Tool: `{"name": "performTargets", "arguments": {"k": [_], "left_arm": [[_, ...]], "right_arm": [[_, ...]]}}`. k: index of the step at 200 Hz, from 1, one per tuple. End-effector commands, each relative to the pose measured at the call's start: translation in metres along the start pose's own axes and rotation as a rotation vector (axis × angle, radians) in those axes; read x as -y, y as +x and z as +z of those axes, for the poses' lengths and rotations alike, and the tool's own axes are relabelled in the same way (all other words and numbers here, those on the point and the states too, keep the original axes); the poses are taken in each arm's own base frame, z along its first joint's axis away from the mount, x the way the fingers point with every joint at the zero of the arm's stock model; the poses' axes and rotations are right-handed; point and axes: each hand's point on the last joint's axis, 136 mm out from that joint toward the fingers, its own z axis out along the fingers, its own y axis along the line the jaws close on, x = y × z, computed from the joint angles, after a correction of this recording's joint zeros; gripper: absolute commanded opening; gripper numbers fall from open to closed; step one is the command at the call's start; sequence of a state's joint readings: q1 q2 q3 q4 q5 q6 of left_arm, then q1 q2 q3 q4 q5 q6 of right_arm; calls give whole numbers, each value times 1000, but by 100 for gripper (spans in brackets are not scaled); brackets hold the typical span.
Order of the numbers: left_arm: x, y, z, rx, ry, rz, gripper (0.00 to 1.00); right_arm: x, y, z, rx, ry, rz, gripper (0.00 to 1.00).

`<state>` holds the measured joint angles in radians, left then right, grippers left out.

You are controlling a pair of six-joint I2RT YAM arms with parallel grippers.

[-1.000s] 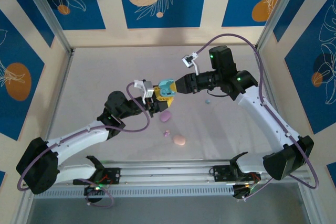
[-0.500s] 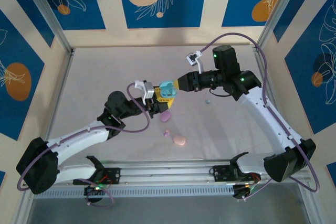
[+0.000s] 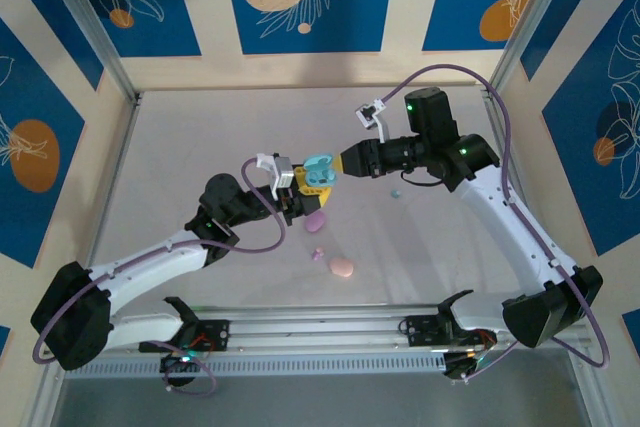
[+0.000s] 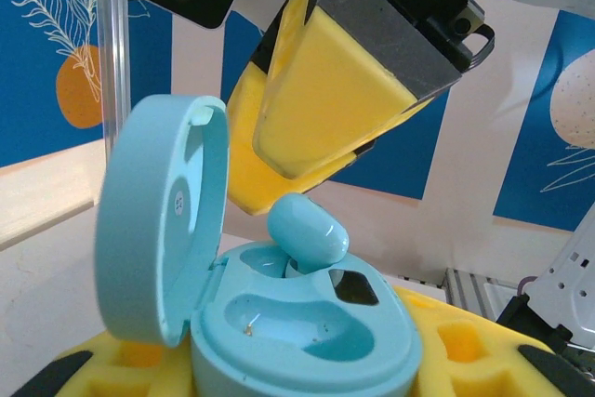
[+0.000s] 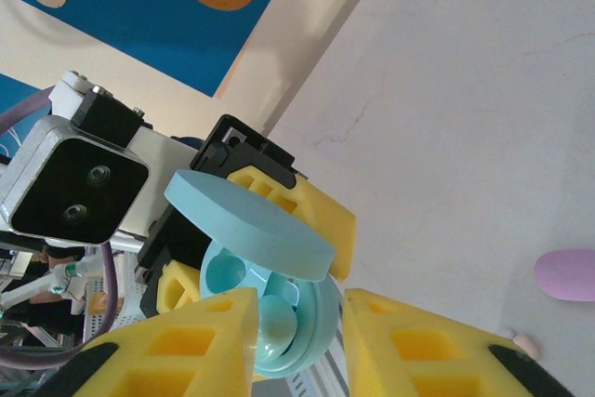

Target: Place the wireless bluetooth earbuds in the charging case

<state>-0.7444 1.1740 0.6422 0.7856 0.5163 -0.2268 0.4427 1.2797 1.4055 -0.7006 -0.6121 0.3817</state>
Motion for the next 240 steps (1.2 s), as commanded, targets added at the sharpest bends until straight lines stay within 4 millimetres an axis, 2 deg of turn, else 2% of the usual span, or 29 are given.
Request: {"name": "performTargets", "arguments": {"k": [1,17,165,240], "left_arm": [[7,-22,2,58,27,48,27],[7,-22,3,57,27,45,28],[8,-22,3,53,31,40,28],[7,-22,3,55,29,44,28]], "right_arm": [[-16,5,-10,-8,-41,-11,29],[-17,6,-9,-14,-50,-7,24],[-21,4,9,-61,-96,-13,23],[-18,1,4,-38,-51,-33,30]]}}
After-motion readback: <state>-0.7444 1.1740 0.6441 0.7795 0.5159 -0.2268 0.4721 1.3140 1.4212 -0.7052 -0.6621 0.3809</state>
